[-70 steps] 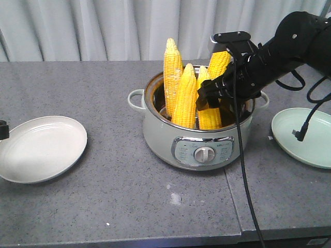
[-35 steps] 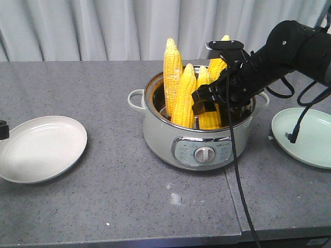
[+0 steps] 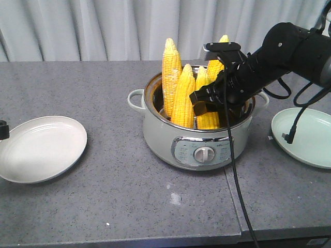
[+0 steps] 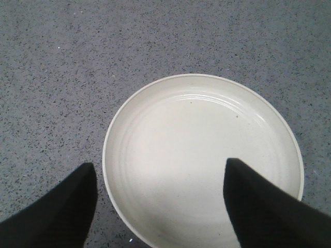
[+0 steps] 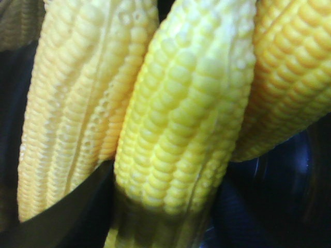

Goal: Distribute corn equally
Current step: 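Close the right gripper on the nearest corn cob in the pot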

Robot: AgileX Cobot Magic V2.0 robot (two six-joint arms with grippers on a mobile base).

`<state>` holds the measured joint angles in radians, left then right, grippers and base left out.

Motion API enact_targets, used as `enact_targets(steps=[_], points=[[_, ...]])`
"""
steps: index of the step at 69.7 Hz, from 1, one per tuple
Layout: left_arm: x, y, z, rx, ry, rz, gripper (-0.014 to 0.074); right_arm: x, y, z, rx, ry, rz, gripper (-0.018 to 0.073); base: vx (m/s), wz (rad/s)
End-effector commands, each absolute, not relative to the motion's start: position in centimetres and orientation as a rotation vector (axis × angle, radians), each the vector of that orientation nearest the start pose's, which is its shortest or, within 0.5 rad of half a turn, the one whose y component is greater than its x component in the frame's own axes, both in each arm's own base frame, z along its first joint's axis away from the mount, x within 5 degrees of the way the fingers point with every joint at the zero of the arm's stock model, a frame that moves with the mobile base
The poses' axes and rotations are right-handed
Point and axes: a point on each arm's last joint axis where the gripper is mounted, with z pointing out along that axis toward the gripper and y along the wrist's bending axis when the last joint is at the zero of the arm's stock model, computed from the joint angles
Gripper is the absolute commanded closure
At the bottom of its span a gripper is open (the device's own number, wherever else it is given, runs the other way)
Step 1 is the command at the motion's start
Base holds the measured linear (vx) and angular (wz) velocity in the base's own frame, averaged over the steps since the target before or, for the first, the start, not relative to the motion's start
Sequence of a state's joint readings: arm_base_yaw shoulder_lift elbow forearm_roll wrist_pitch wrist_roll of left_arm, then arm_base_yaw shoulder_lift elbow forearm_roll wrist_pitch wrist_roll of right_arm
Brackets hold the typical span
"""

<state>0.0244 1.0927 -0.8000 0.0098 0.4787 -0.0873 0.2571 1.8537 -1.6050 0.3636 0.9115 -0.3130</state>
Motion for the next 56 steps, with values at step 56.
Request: enact_targets(steps=[56], points=[[22.8, 0.4, 32.3, -0.110, 2.143, -0.036, 0.0096, 37.6, 12.7, 34.8, -0.503, 2.346, 0.443, 0.0397, 0.00, 0.00]])
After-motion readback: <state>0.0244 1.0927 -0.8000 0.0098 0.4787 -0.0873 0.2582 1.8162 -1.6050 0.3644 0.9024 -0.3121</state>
